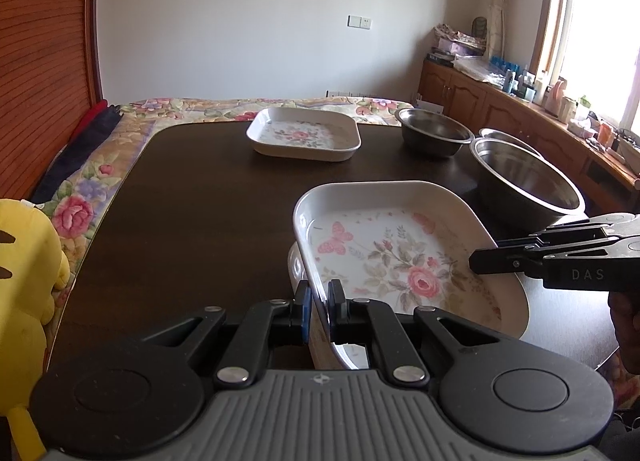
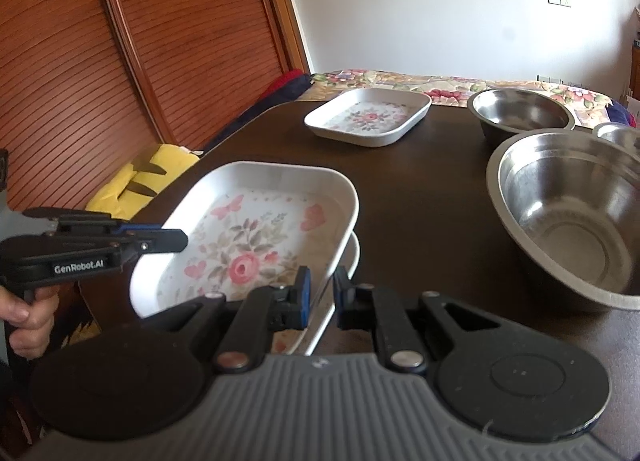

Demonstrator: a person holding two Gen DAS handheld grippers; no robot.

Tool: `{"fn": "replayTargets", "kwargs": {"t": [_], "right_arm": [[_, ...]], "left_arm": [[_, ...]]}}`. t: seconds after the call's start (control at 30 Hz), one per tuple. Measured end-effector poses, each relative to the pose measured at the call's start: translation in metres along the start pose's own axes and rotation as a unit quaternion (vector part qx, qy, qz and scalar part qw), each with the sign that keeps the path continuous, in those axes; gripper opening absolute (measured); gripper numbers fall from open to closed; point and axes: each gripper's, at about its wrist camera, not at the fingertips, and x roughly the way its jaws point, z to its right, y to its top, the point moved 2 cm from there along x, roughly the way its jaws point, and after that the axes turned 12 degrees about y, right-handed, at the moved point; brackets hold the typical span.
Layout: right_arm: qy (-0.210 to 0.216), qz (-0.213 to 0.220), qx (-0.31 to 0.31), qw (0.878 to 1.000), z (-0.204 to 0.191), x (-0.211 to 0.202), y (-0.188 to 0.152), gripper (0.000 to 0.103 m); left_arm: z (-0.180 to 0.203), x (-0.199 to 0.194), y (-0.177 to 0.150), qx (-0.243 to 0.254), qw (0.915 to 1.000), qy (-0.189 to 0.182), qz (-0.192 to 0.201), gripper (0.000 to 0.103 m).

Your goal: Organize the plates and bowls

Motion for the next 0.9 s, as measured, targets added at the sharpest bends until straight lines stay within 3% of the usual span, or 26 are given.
{"fn": "replayTargets", "kwargs": {"t": [0.5,0.6,0.9], "right_arm": [[-0.008,-0.004,-0.013,1.000,-0.0035,0.0019,-0.0049,0.014],[-0.008,-0.004,-0.013,1.000,-0.0037,0.0020,-0.0049,0.014],[-0.011,0.000,-0.011,1.000,0.0007,-0.0010,-0.0037,0.016]], "left_arm": [[0.0003,0.0040,-0.0025,-0.002,1.0000,0.000,-0.004,0.036],[-0.0013,0.0042,-0.0028,-0.005,1.0000,0.002,-0.004,0.041],[-0.0056,-0.0018,0.0030,-0.012,0.9998,0.002,0.013,0.041]]}}
